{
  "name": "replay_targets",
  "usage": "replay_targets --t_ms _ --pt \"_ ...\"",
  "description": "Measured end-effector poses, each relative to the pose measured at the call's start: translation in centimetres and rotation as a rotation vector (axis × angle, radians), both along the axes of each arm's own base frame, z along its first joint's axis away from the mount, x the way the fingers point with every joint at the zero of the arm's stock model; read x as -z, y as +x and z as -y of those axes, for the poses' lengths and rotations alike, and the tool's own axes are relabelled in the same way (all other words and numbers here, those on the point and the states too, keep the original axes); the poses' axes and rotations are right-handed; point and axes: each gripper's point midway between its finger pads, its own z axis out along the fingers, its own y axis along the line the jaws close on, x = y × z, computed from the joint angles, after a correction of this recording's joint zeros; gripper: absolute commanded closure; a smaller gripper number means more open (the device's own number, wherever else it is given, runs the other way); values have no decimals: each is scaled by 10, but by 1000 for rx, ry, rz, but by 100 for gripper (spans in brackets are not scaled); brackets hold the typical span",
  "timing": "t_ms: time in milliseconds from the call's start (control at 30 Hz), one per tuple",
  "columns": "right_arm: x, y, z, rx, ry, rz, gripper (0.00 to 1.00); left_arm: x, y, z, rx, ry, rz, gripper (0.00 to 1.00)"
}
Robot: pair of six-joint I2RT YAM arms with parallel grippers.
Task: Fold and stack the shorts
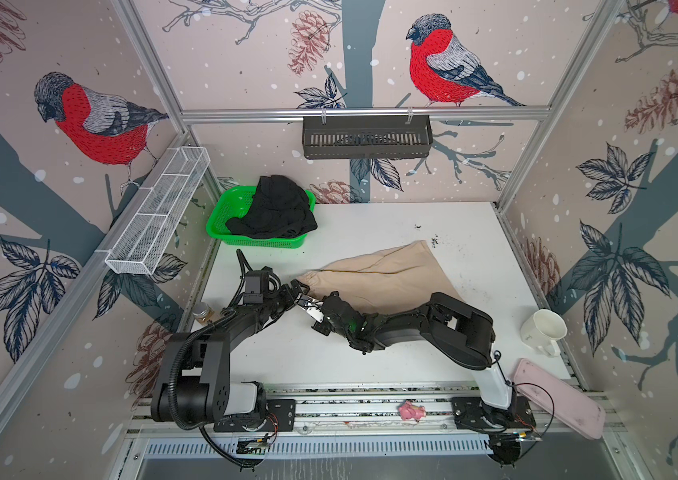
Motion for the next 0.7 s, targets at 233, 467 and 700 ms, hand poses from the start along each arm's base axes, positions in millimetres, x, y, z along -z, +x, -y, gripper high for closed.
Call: replay_targets --t_ms 233,467,700 --pt "0 -4 -2 -7 2 -2 63 2 6 10 23 -62 17 97" --pt "-39 -6 23 38 71 -46 31 -19 14 13 40 -77 48 100" --pt "-103 32 95 195 196 -157 60 -67 22 8 87 -11 70 100"
